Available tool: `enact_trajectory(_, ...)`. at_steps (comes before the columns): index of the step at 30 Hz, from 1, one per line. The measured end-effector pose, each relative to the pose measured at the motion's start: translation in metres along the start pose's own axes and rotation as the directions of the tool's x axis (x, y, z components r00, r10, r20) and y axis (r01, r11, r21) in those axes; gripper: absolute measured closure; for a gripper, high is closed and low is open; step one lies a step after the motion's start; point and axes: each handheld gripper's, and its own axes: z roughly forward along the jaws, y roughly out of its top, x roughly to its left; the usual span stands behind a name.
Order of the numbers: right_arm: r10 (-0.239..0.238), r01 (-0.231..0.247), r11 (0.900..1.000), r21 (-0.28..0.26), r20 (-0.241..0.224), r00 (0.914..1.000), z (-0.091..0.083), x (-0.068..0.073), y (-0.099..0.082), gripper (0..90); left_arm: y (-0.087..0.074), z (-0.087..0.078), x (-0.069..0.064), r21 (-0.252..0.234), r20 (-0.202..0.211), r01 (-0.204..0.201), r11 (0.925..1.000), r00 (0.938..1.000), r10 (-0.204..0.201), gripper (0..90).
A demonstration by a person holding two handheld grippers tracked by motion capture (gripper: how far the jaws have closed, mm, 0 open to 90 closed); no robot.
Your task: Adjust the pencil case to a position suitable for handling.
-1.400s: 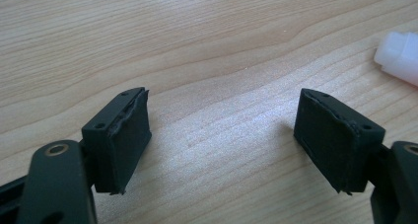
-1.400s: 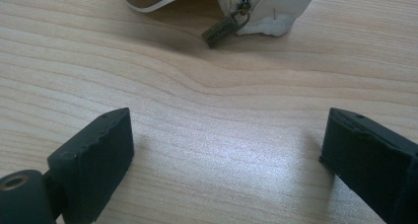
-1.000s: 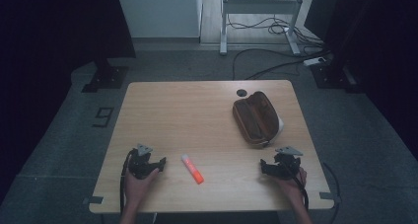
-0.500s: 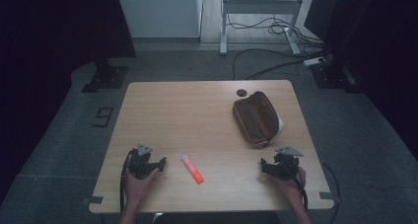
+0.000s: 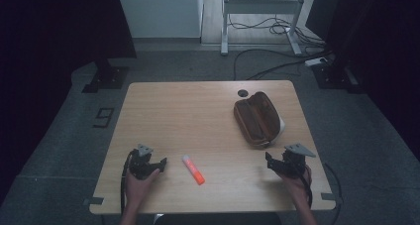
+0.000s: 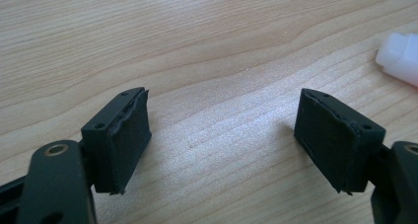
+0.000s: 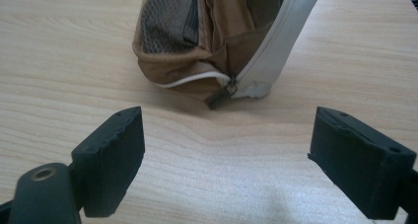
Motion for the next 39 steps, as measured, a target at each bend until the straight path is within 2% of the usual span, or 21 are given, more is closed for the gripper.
enact_trajectory(11, 0.037, -0.038, 0.9976, -0.057, -0.017, 0.9992, -0.007, -0.017, 0.016, 12.6, 0.001, 0.001, 0.0, 0.001, -0.001, 0.001, 1.0, 1.0, -0.001, 21.1)
enact_trajectory(21, 0.017, -0.018, 0.9955, -0.093, -0.012, 0.9998, -0.005, -0.014, 0.035, 12.6, 0.001, 0.001, 0.0, 0.001, -0.002, 0.002, 1.0, 1.0, -0.002, 21.1)
enact_trajectory(29, 0.017, -0.016, 0.9947, -0.101, 0.012, 0.9998, 0.009, -0.017, 0.046, 12.7, 0.001, 0.001, 0.001, 0.002, -0.002, 0.001, 1.0, 1.0, -0.001, 21.0)
enact_trajectory(39, 0.01, -0.008, 0.9975, -0.071, 0.026, 0.9996, 0.032, -0.016, 0.053, 12.8, 0.001, 0.001, 0.001, 0.002, -0.002, 0.001, 1.0, 1.0, -0.001, 21.1)
